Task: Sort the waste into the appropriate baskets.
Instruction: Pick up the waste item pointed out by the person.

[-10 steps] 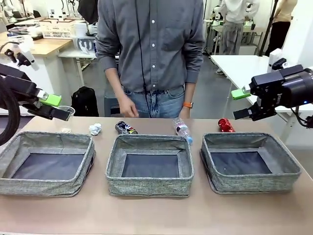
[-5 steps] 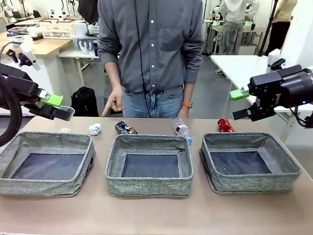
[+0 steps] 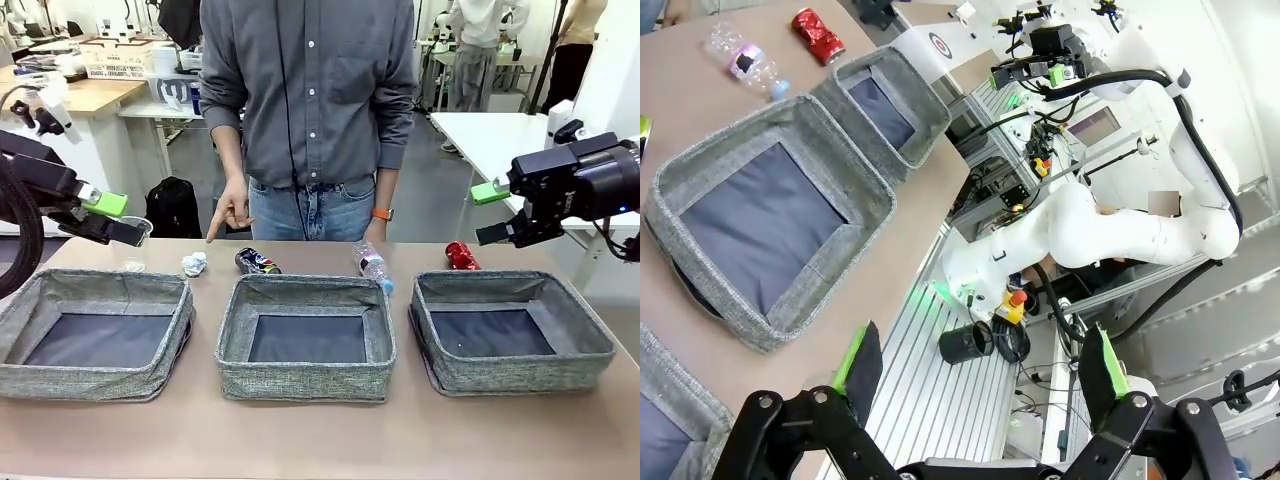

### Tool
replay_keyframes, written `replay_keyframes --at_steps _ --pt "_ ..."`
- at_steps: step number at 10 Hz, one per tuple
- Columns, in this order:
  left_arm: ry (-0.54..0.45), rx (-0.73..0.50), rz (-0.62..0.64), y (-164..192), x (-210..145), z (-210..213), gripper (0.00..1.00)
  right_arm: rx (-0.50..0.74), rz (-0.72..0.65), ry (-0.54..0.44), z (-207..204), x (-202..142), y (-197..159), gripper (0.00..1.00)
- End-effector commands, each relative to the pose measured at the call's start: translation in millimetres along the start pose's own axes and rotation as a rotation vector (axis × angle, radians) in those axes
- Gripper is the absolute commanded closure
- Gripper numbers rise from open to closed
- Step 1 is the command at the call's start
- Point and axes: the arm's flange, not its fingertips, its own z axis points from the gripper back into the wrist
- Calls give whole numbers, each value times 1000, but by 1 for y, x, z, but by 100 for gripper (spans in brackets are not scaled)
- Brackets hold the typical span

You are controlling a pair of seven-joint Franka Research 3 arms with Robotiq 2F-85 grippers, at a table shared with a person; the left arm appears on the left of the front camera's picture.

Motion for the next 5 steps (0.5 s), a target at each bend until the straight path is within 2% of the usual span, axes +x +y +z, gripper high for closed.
replay_keyframes --at_steps 1,2,3,4,5 --pt "64 322 -112 -4 2 -3 0 19 -8 -11 -1 6 5 0" --pt "140 743 -105 -3 6 0 0 19 -8 -11 -1 6 5 0" --pt "255 930 -59 -2 8 -2 0 19 -8 -11 -1 6 5 0" --pt "360 1003 -26 1 9 -4 0 19 -8 -11 -1 6 5 0" --pt "294 956 -26 -1 11 -5 0 19 -8 -11 -1 6 5 0"
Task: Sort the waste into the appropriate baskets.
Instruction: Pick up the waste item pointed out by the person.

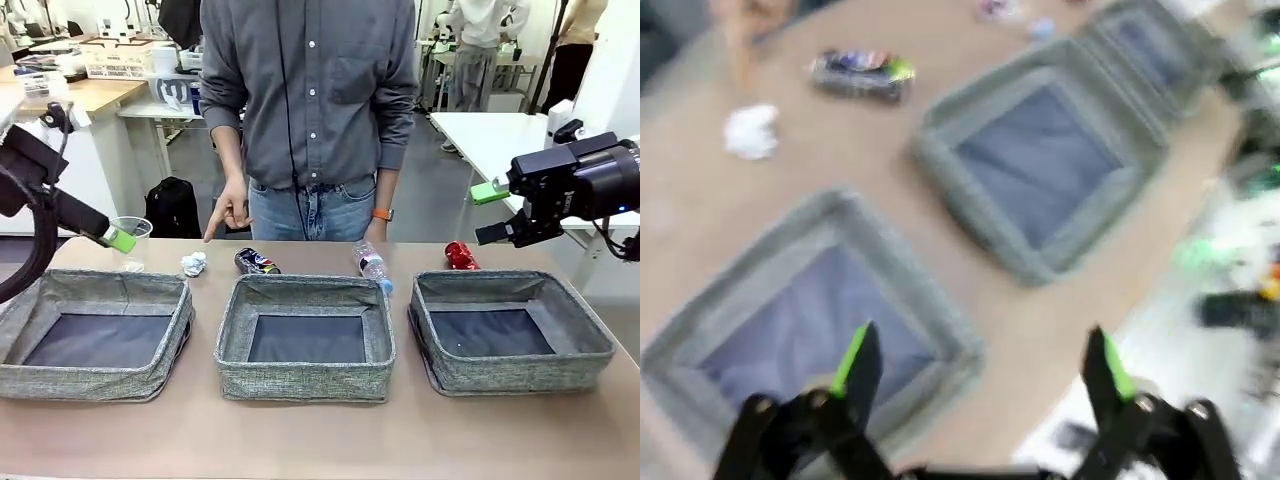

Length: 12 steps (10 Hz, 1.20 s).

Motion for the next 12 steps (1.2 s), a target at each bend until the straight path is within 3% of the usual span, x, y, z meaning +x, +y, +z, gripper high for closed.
replay_keyframes --at_steps 1,3,4,5,6,8,11,12 --pt "-56 -161 6 0 -4 0 0 20 -8 -11 -1 5 5 0" --pt "-56 -161 6 0 -4 0 0 20 -8 -11 -1 5 5 0" --pt "-10 -38 8 -3 -1 -3 0 20 -8 -11 -1 5 5 0" --pt "-34 -51 85 8 25 -2 0 20 -8 -11 -1 5 5 0" --pt "-49 22 171 23 56 -10 0 20 -8 -11 -1 5 5 0" --pt "52 38 285 64 126 -56 0 20 -8 -11 -1 5 5 0" --pt "144 57 412 88 135 -100 0 20 -8 -11 -1 5 5 0" --pt "296 30 544 86 134 -99 0 20 -8 -11 -1 5 5 0"
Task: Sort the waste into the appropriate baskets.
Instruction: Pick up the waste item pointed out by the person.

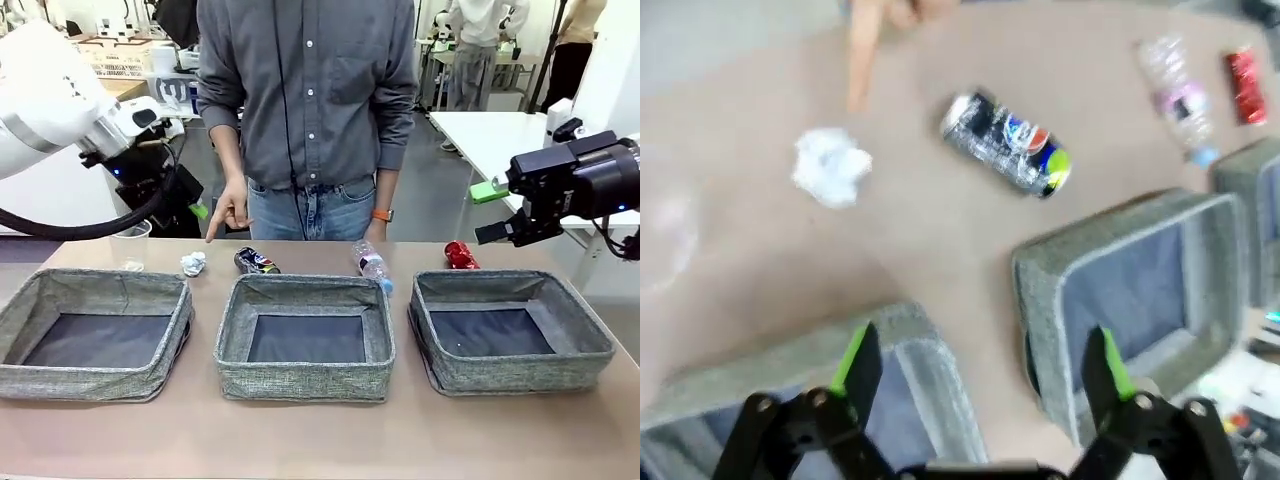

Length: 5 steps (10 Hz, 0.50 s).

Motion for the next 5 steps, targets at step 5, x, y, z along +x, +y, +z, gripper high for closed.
replay_keyframes --at_steps 5 --pt "9 108 41 11 14 -24 0 21 -8 -12 -1 5 5 0"
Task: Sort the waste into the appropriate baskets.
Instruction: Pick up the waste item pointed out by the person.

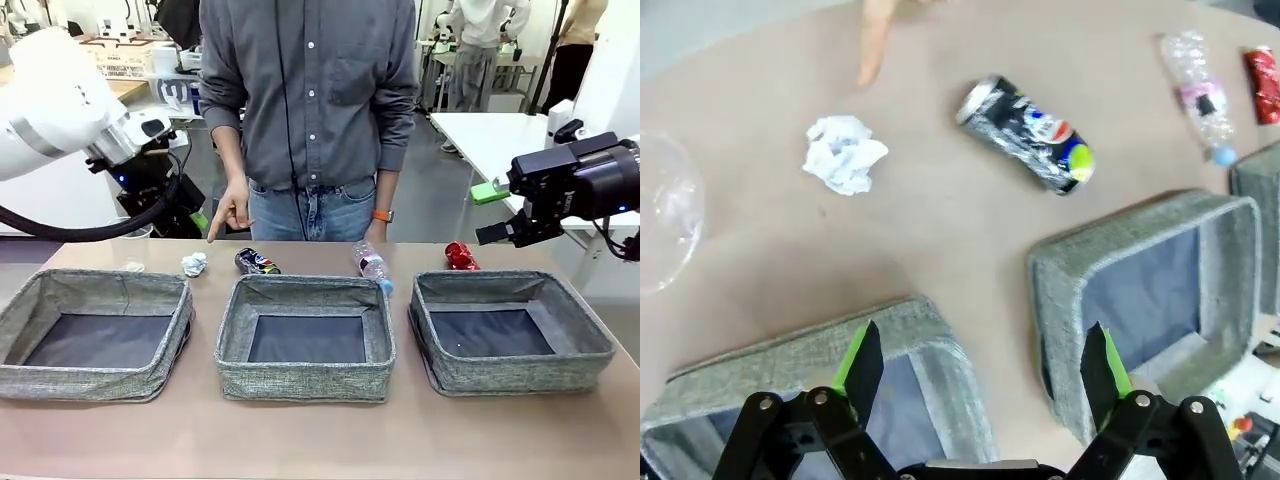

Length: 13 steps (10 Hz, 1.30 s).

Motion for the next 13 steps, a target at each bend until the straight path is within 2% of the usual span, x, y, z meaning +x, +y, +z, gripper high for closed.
replay_keyframes --at_steps 1,3,5,7,8,13 --pt "11 68 29 9 20 -21 0 21 -9 -12 -1 5 4 0" --pt "-15 178 63 19 39 -49 0 21 -9 -12 -1 5 4 0" --pt "16 232 79 30 51 -72 0 21 -9 -12 -1 5 4 0" --pt "-7 297 25 33 62 -99 0 21 -9 -12 -1 5 4 0" --pt "20 327 31 34 65 -113 0 21 -9 -12 -1 5 4 0" --pt "17 340 37 51 73 -145 0 21 -9 -12 -1 5 4 0"
